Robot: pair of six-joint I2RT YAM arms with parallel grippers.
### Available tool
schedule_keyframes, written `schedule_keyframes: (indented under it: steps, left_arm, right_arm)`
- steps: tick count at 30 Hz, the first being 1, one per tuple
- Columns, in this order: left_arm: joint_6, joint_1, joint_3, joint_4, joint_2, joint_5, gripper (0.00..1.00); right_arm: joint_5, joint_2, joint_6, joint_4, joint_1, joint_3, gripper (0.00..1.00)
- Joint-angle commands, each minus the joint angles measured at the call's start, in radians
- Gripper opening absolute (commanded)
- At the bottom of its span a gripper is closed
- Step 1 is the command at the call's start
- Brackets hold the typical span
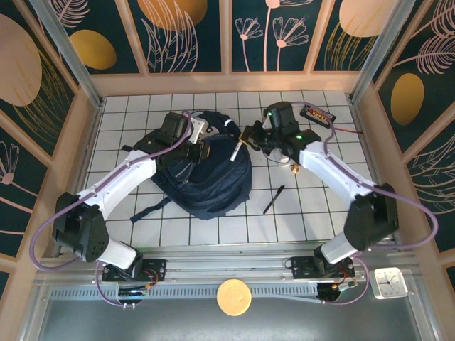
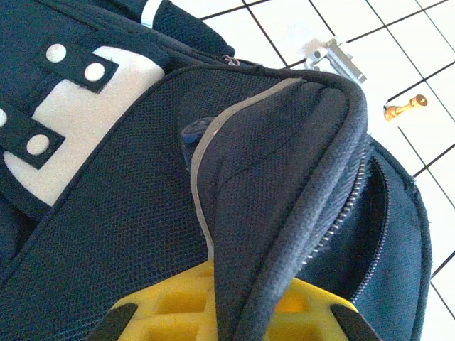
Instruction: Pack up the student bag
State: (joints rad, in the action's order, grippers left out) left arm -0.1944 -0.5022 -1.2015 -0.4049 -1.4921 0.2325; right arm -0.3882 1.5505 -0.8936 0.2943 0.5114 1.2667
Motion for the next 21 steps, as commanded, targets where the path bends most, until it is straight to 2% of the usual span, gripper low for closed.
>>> schedule_keyframes:
  steps: [1,11,15,21]
  left_arm:
    - [-0.075,0.004,-0.075,0.134,0.001,0.067,0.0]
    - [-0.177,0.004,-0.081,0.243,0.014,0.097,0.0]
    - [-0.201,0.004,-0.05,0.276,0.034,0.094,0.0]
    - [-0.218,0.004,0.028,0.31,0.057,0.024,0.0]
  right_arm:
    - [-0.072,0.081,-0.074,-0.152,0.027,0.044,0.08]
    - [-0.13,0.301,-0.163,-0.275,0.116,0.086,0.08]
    - [-0.195,0.345,-0.228,-0.374,0.127,0.08,0.18]
    - [-0.157,0.352,-0.121,-0.179,0.161,0.167,0.2]
